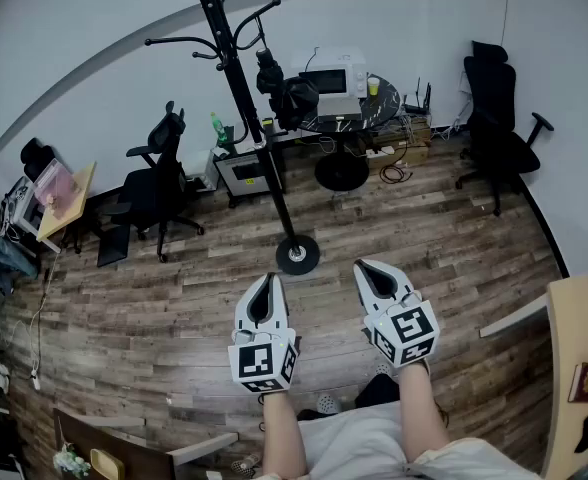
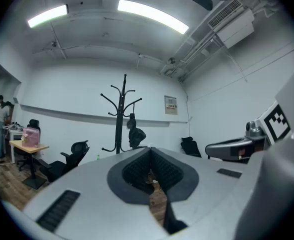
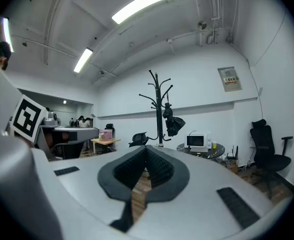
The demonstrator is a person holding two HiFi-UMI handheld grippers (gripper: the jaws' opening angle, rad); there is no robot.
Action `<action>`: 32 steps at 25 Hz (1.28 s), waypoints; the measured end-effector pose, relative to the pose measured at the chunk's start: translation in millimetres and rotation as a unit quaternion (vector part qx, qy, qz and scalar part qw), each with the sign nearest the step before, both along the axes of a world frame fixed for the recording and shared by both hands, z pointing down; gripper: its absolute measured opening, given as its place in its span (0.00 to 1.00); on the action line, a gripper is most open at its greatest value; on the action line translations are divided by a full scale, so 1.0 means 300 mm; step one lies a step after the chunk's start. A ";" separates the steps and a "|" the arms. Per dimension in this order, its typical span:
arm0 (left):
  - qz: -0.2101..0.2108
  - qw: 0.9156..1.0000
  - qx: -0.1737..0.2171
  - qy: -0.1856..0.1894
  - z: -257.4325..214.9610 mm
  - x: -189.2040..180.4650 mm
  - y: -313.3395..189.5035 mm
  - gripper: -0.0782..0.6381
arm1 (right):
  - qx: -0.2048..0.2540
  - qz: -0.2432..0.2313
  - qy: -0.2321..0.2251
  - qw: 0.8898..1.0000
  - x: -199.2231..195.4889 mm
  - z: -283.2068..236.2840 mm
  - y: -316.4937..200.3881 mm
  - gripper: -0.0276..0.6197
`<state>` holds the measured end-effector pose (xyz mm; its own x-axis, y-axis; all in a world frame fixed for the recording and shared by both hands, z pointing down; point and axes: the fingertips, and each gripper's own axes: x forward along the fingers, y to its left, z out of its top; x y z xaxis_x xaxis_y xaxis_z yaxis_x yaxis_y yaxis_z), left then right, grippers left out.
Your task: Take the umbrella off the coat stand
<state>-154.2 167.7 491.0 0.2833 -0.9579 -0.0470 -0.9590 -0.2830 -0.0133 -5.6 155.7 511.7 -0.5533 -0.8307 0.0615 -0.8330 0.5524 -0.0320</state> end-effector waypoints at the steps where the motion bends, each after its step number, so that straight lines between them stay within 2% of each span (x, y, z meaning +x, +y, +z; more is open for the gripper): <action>1: 0.005 1.000 0.001 -0.003 0.000 0.005 0.001 0.14 | 0.001 -0.002 0.000 1.000 -0.002 -0.001 0.000 0.05; 6: 0.020 1.000 0.001 -0.017 0.009 0.033 0.010 0.14 | -0.002 0.006 0.013 1.000 0.008 0.009 0.003 0.05; 10: 0.015 1.000 -0.004 -0.010 0.033 0.026 0.008 0.14 | 0.006 0.023 0.020 1.000 0.032 0.005 -0.004 0.03; 12: 0.011 1.000 -0.007 -0.009 0.043 0.032 0.004 0.14 | 0.023 0.036 0.011 0.999 0.066 -0.020 -0.011 0.03; 16: 0.019 1.000 -0.021 -0.013 0.045 0.056 -0.022 0.14 | 0.026 0.007 -0.036 0.999 0.096 -0.063 -0.019 0.05; 18: 0.019 0.999 -0.022 -0.016 0.026 0.069 -0.041 0.15 | 0.021 -0.001 -0.033 0.999 0.106 -0.066 -0.034 0.05; 19: 0.018 1.000 -0.019 -0.016 0.009 0.075 -0.051 0.15 | 0.018 -0.012 -0.023 0.999 0.103 -0.065 -0.042 0.08; 20: 0.016 1.000 -0.015 -0.016 -0.011 0.080 -0.062 0.16 | 0.015 -0.027 -0.013 0.999 0.095 -0.066 -0.051 0.19; 21: 0.014 1.000 -0.011 -0.016 -0.030 0.084 -0.073 0.19 | 0.013 -0.040 -0.005 0.999 0.088 -0.068 -0.060 0.25; 22: 0.013 1.000 -0.008 -0.016 -0.047 0.088 -0.083 0.27 | 0.013 -0.048 -0.002 0.999 0.087 -0.072 -0.070 0.25; 23: 0.012 1.000 -0.003 -0.014 -0.064 0.093 -0.089 0.31 | 0.013 -0.052 -0.004 0.999 0.092 -0.077 -0.078 0.25; 27: 0.013 1.000 0.022 -0.014 -0.124 0.143 -0.103 0.31 | 0.007 -0.052 -0.037 0.998 0.155 -0.082 -0.119 0.30; 32: 0.008 0.999 0.031 -0.015 -0.140 0.190 -0.145 0.31 | -0.009 -0.051 -0.026 0.998 0.224 -0.033 -0.176 0.31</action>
<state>-97.3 124.3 448.9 0.3010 -0.9486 -0.0980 -0.9532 -0.2962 -0.0607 61.7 102.8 501.8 -0.6378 -0.7689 0.0454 -0.7694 0.6333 -0.0836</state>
